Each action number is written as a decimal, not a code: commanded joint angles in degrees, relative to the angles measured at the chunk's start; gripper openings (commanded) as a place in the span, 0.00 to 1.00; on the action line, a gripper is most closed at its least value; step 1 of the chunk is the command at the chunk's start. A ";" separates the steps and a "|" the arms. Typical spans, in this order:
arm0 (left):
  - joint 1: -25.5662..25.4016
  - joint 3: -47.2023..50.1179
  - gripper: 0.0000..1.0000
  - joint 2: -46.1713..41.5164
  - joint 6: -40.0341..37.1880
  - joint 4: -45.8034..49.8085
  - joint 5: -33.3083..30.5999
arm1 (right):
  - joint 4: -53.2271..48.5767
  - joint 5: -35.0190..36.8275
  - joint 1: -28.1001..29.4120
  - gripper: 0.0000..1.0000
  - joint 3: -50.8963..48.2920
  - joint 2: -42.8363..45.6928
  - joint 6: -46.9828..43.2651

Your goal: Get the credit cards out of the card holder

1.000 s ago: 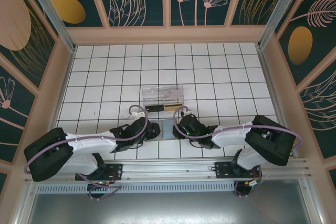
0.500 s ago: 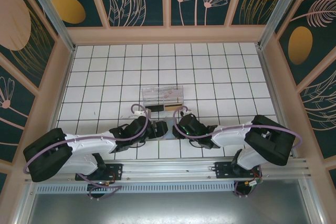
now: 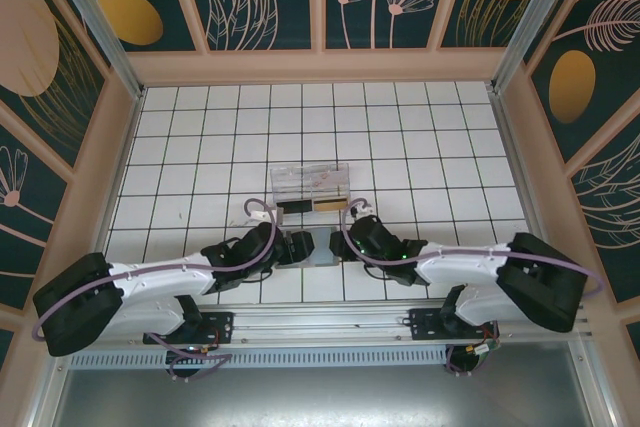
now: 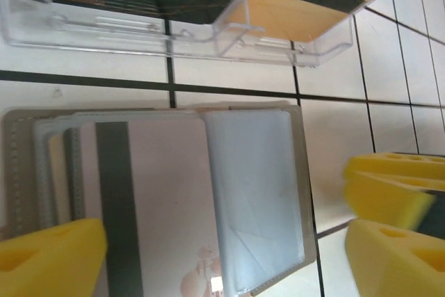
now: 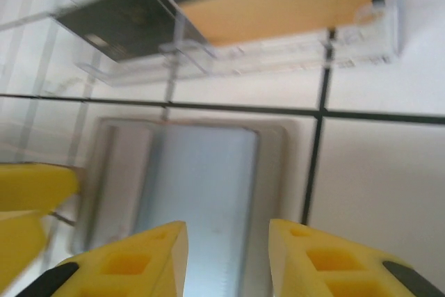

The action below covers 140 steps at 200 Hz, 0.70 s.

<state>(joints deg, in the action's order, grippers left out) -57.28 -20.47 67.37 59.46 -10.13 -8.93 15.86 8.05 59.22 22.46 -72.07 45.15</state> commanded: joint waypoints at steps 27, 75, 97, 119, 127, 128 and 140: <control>0.94 -0.19 0.47 1.12 -1.17 5.45 -3.81 | 3.97 -6.96 -0.42 0.33 3.03 -0.34 -1.46; 0.94 1.29 0.02 2.35 -1.45 4.68 -4.42 | 10.32 -16.54 -0.82 0.20 6.69 -9.72 1.37; 0.95 2.02 0.01 2.35 -1.28 4.77 -4.60 | 11.68 -19.29 -1.04 0.19 8.15 -13.30 2.82; 0.95 2.67 0.01 1.80 -1.19 5.03 -4.78 | 11.83 -20.48 -1.12 0.18 9.34 -15.88 3.84; 0.94 2.73 0.01 1.55 -1.09 5.31 -4.87 | 11.67 -20.70 -1.21 0.18 9.68 -16.63 4.22; 0.94 2.72 0.01 1.50 -1.05 5.35 -4.87 | 11.66 -20.70 -1.21 0.18 9.74 -16.66 4.28; 0.94 3.02 0.01 0.95 -0.73 5.92 -5.00 | 11.39 -21.01 -1.37 0.18 10.18 -17.76 4.86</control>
<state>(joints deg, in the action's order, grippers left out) -56.55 -18.52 69.28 58.35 -6.15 -12.62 24.99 -10.35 58.46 30.52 -87.96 47.92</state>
